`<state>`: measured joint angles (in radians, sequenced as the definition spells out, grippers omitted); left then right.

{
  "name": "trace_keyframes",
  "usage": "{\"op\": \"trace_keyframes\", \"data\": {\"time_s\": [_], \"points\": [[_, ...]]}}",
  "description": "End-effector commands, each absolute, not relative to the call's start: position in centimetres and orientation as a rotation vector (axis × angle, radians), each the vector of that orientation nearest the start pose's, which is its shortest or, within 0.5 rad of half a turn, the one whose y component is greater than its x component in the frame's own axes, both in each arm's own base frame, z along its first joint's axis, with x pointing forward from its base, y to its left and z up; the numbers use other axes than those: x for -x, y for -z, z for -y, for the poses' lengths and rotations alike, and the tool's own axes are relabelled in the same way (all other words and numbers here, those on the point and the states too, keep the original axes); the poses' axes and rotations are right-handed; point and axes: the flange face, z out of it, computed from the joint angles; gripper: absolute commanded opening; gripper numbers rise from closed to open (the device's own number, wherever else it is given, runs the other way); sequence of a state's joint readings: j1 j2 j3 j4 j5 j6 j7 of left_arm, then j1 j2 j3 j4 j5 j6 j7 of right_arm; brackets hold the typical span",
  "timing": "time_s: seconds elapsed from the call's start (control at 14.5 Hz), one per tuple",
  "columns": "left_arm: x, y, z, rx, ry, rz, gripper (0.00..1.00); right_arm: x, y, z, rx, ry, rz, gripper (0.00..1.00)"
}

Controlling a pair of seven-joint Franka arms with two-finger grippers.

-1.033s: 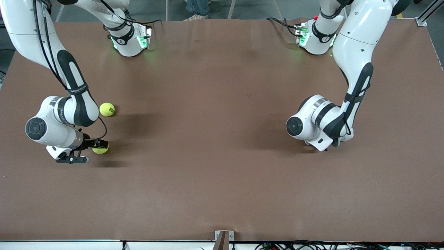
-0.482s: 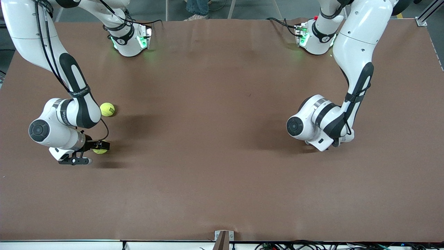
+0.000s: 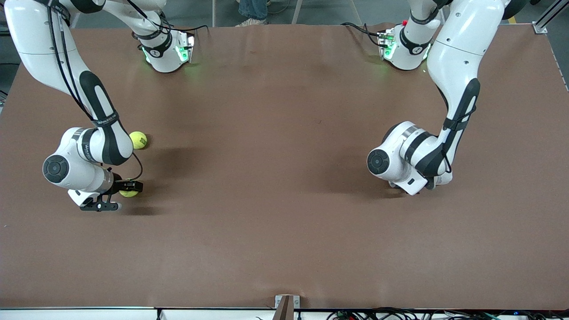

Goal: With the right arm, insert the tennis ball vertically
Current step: 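Lift the can upright with the left gripper while the right gripper lifts the ball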

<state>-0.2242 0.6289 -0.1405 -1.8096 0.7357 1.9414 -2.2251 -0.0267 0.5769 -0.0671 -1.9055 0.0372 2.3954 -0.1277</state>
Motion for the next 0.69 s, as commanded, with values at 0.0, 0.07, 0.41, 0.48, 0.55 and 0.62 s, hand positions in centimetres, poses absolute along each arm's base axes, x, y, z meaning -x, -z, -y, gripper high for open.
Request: {"op": "trace_keyframes", "data": {"time_s": [0.0,0.07,0.41,0.48,0.55,0.62], "points": [[-59.3,-22.1,18.2,1.977,0.441,1.690,0.77,-62.0,-18.6,6.1,3.124,-0.118,0.055,0.50],[-59.8,-23.1,18.9,2.001,0.419,1.707,0.77,-62.0,-18.7,6.0,3.124,-0.118,0.057,0.44],[-61.7,-29.2,24.5,2.136,0.278,1.859,0.77,-63.2,-22.1,4.0,3.120,-0.101,0.104,0.40],[-61.7,-30.0,25.6,2.155,0.260,1.881,0.77,-63.5,-23.4,3.6,3.115,-0.122,0.113,0.40],[-61.5,-30.5,26.9,2.179,0.233,1.891,0.77,-63.9,-25.0,3.3,3.110,-0.145,0.117,0.40],[-61.4,-31.0,28.0,2.197,0.216,1.901,0.77,-64.2,-26.6,3.3,3.104,-0.175,0.115,0.40]]}}
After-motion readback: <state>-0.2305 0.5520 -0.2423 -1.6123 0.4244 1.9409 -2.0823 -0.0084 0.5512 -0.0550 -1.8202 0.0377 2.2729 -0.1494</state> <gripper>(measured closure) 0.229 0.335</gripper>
